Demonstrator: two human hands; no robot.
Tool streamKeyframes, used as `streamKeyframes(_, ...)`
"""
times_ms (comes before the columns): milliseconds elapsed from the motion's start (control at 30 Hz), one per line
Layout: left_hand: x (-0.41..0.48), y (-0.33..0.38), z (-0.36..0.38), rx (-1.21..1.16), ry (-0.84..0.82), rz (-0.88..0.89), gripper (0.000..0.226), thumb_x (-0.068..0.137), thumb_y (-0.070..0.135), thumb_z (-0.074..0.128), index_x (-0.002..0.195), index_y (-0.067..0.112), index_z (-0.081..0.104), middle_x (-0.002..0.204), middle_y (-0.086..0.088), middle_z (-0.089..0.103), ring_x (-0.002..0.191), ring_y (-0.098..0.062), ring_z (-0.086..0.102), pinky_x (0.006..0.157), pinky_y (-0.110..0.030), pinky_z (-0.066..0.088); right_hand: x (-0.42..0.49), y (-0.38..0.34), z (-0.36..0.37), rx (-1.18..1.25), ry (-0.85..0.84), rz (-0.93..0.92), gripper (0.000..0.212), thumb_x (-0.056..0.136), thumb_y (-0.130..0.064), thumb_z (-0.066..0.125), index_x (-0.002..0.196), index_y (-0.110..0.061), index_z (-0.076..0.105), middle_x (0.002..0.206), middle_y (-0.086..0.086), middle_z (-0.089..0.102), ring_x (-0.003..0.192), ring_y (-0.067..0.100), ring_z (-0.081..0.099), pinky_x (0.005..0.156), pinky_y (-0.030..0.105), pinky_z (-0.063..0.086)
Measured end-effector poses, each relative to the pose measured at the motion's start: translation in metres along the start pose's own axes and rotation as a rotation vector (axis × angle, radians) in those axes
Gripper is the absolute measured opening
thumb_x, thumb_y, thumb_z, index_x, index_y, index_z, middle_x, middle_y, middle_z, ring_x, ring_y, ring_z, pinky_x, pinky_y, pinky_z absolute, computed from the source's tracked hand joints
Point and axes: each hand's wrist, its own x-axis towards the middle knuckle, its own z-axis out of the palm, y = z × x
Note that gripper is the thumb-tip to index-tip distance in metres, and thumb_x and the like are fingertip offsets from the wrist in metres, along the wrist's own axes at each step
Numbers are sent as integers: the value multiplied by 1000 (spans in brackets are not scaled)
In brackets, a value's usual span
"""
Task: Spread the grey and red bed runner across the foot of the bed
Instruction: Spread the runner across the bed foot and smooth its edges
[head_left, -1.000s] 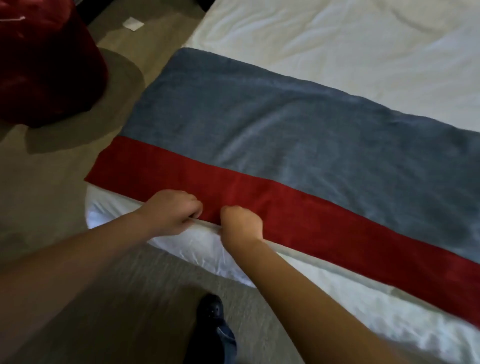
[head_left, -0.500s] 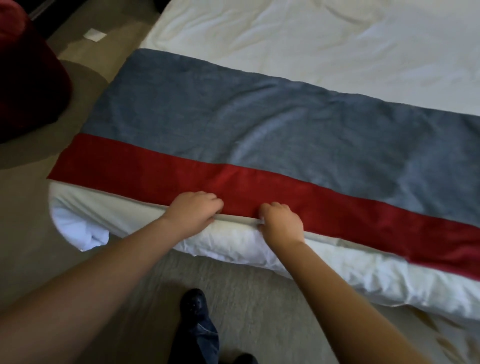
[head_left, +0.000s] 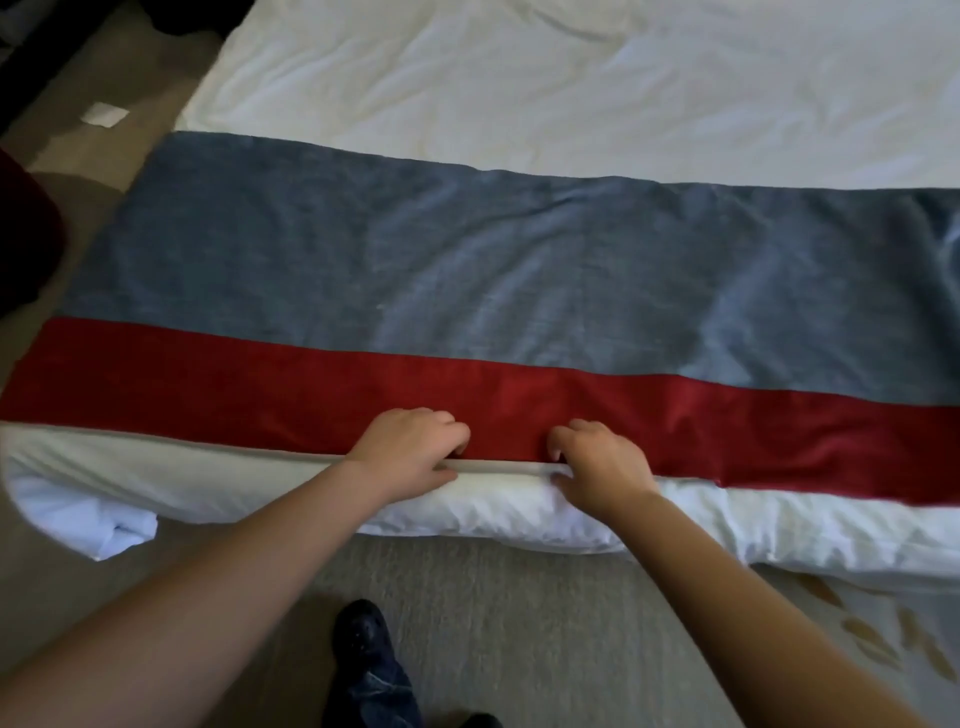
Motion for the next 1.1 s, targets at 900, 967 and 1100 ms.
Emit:
streamKeyframes(900,117,57,-47,20,-104,-8,25,92,47,46,89,26,60,95,5,63,91,-18,61,70,-32,49,-19,99,-44,94,-69,17,16,87,-37,55,97,-25,61,103,-4,60,99,19,57,72,30,46)
streamKeyframes(967,135,32,-64,18,2,-83,23,94,40,44,95,25,61,100,1,63,97,-22,60,75,-35,50,9,97,-59,80,-14,23,20,91,-35,48,101,-23,61,106,1,60,102,22,57,75,31,46)
streamKeyframes(1100,182,-29,-85,-39,189,-240,26,96,33,42,106,20,61,110,-3,62,105,-27,58,80,-40,50,86,92,-89,69,96,45,27,96,-33,42,110,-18,60,111,5,58,108,27,54,79,35,46)
